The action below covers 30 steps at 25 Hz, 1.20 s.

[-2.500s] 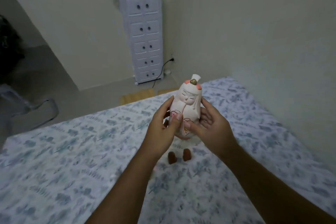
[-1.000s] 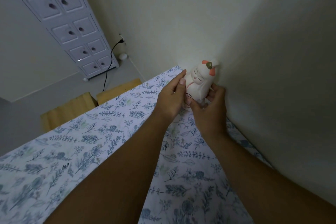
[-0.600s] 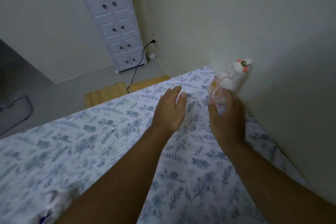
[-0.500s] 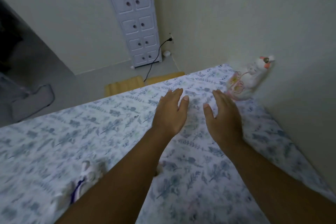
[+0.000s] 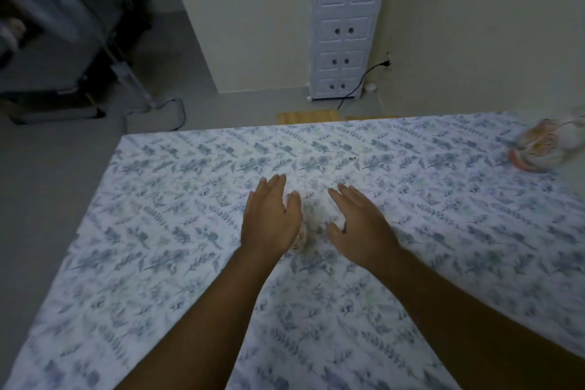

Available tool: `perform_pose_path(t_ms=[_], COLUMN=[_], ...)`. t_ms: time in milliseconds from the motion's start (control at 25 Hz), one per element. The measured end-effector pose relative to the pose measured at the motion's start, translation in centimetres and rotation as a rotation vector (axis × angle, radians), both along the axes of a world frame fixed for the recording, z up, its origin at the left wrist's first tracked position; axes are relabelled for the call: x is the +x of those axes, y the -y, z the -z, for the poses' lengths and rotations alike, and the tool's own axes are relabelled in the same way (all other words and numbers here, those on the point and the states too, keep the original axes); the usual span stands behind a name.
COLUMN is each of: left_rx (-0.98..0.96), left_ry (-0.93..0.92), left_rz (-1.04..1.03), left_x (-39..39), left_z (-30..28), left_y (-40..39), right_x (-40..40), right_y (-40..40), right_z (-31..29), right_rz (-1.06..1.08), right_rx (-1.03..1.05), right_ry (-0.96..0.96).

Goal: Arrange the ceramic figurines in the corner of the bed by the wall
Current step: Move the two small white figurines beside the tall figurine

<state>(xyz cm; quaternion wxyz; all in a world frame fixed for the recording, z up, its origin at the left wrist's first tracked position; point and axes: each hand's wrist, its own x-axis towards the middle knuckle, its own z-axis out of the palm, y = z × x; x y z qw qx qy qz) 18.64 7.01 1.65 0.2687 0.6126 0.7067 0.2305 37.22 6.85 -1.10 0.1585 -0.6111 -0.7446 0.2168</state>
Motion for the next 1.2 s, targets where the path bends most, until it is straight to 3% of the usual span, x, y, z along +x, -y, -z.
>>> perform_pose_path(t_ms=[200,320,560,760,1000,1200], left_rx=[-0.223,-0.289,-0.063,0.054,0.257,0.216], left_ry=[0.02,-0.03,-0.038,0.02,0.271,0.329], left_rz=[-0.004,0.04,-0.02,0.013,0.199,0.46], left_x=[-5.0,-5.7,-6.8,-5.1,5.3,19.4], left_z=[4.3,6.6,7.6,5.9,1.0,0.5], left_y=[2.8,3.5,3.5,2.2,-3.4,-8.4], right_x=[-5.8,-7.8,-9.2,-7.0,2.9,19.3], right_y=[1.4,1.5,1.1,1.0,-1.5,-1.5], right_z=[2.2,3.7,5.0,4.2,-1.6,-2.5], right_rz=[-0.158,-0.098,0.039,0.12,0.353,0.66], right_rx=[-0.218,-0.255,-0.099,-0.139,0.016,0.065], right_ry=[0.028,0.001,0.0,-0.276,-0.427,-0.435])
